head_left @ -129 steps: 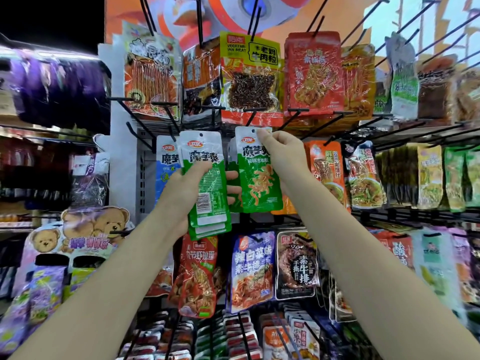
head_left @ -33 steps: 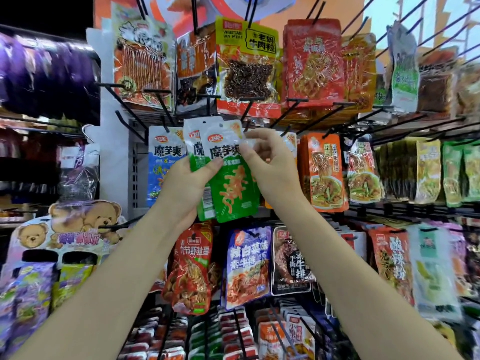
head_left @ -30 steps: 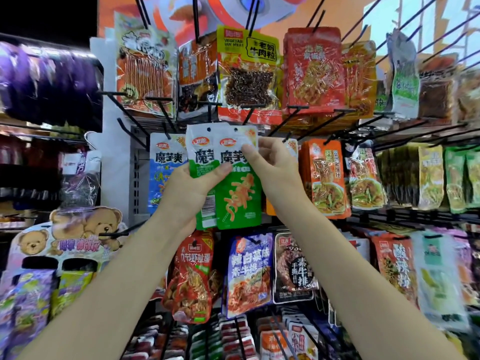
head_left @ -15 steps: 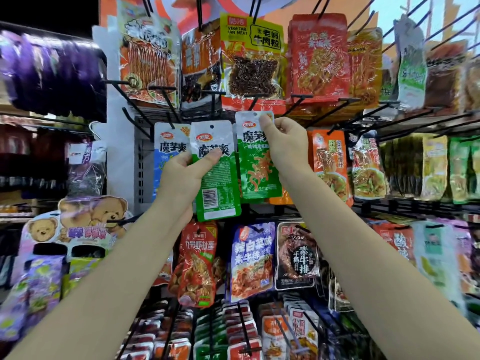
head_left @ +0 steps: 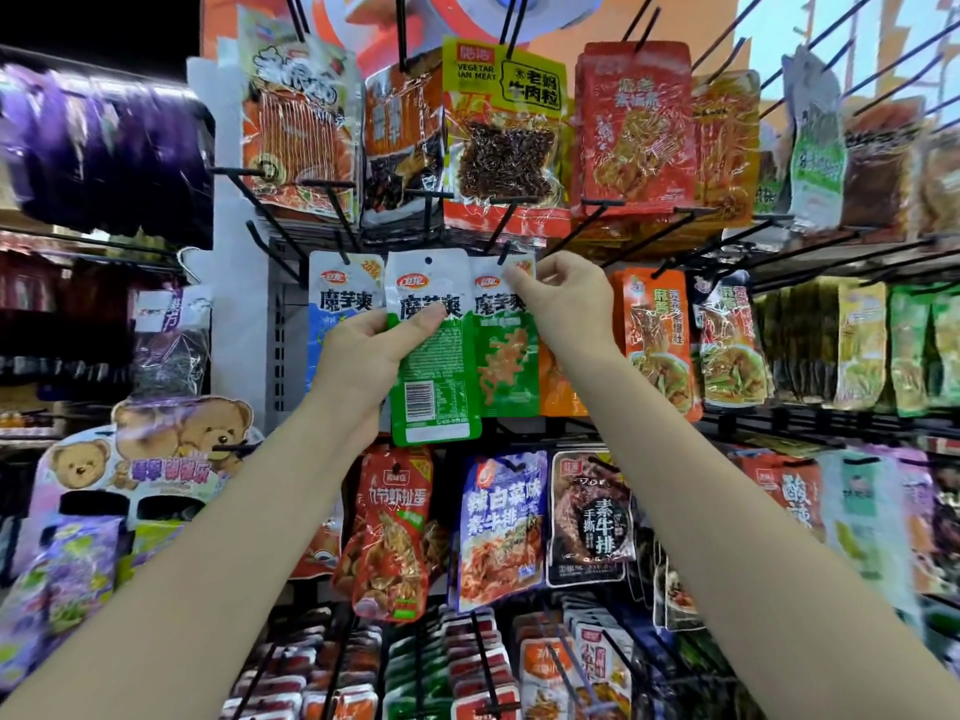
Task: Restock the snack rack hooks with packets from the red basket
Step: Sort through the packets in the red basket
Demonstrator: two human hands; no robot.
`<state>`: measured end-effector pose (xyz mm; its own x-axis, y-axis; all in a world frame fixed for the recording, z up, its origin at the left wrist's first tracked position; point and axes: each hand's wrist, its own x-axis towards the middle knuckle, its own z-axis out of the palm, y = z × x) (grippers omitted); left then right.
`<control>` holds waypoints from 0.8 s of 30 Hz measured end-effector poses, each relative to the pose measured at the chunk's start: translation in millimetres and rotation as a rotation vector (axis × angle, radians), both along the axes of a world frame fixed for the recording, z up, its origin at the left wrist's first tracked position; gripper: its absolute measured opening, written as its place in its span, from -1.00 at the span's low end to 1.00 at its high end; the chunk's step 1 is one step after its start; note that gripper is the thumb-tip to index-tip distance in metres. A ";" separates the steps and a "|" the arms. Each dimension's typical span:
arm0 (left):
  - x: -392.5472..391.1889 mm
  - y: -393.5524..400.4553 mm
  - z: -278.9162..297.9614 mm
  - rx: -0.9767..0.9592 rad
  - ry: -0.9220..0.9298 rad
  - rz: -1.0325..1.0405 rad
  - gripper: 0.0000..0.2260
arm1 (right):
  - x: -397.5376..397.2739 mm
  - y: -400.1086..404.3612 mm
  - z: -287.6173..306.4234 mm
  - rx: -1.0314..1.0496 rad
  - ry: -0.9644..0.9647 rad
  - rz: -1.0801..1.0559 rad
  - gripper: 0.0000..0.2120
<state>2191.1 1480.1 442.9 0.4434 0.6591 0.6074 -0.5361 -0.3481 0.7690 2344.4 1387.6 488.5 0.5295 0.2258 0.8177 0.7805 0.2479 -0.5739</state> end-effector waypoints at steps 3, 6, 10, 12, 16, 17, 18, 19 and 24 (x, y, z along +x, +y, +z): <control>-3.1 -3.4 1.2 0.016 0.011 -0.091 -0.85 | -7.8 -13.9 -3.7 0.096 -0.088 -0.086 -0.76; -2.4 -10.4 1.1 0.059 0.015 -0.128 -0.76 | -22.8 -26.9 -11.8 0.041 -0.032 0.272 -0.75; 7.6 -15.0 -1.4 0.293 -0.029 0.182 -0.56 | -29.4 -29.5 -26.1 0.011 -0.056 0.365 -0.80; 10.8 -13.8 -3.7 0.552 -0.044 0.552 -0.52 | -27.5 -31.2 -26.2 0.096 0.039 0.361 -0.79; 17.7 -26.0 -3.6 0.835 0.073 0.626 -0.34 | -29.7 -34.3 -23.6 0.136 0.191 0.526 -0.77; 20.0 -27.8 -1.9 0.829 0.128 0.604 -0.29 | -31.9 -34.5 -23.5 0.106 0.195 0.576 -0.79; 21.5 -29.2 -0.3 0.829 0.176 0.595 -0.27 | -33.5 -34.5 -23.6 0.074 0.186 0.602 -0.80; 22.6 -30.4 0.5 0.840 0.206 0.579 -0.29 | -33.9 -34.8 -23.7 0.044 0.170 0.603 -0.81; 22.0 -27.7 5.4 0.648 0.071 0.405 -0.89 | -29.8 -37.7 -18.6 0.017 0.128 0.506 -0.75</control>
<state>2213.1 1452.5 448.4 0.2953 0.3007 0.9068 -0.2273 -0.8998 0.3724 2314.6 1350.0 469.9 0.4538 0.4663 0.7593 0.4847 0.5859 -0.6495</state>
